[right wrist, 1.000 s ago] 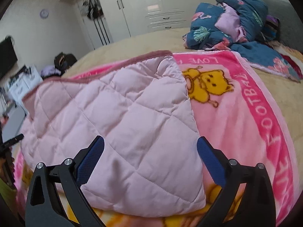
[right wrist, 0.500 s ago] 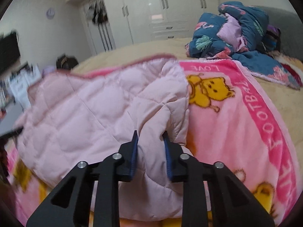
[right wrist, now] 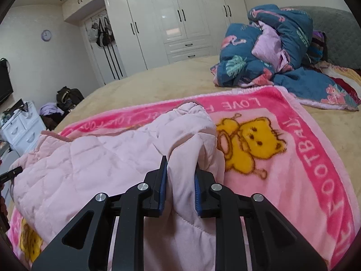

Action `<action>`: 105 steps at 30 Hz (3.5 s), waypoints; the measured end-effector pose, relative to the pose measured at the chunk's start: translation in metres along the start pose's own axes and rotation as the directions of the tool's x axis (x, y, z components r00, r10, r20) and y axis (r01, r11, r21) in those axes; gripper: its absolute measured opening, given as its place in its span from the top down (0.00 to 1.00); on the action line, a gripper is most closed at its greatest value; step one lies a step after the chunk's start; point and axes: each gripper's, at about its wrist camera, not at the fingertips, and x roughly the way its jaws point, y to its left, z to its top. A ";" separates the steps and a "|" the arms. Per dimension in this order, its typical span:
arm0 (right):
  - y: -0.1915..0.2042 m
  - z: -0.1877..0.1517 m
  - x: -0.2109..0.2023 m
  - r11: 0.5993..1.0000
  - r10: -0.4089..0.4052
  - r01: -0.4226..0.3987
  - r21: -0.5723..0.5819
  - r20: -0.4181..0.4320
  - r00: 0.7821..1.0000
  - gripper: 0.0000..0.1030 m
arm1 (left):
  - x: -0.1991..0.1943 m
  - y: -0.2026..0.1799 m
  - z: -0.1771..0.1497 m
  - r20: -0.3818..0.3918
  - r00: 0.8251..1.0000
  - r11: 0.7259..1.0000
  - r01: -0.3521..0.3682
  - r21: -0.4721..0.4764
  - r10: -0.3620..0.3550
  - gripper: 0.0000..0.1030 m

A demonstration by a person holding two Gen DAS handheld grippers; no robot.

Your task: Fold large clothes

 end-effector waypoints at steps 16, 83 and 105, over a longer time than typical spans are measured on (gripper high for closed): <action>0.000 -0.026 0.029 0.999 -0.048 0.050 0.019 -0.087 0.995 0.76 | 0.016 0.003 -0.012 -0.053 0.999 1.000 -0.008 -0.013 0.008 0.84; -0.003 -0.143 -0.087 0.924 0.121 -0.065 0.376 -0.127 0.984 0.04 | -0.055 0.028 -0.104 -0.115 0.983 0.947 0.103 -0.305 -0.144 0.09; -0.023 -0.119 0.003 0.751 0.260 -0.144 0.644 -0.088 0.962 0.04 | 0.009 0.040 -0.116 -0.028 0.912 0.684 0.285 -0.671 -0.409 0.09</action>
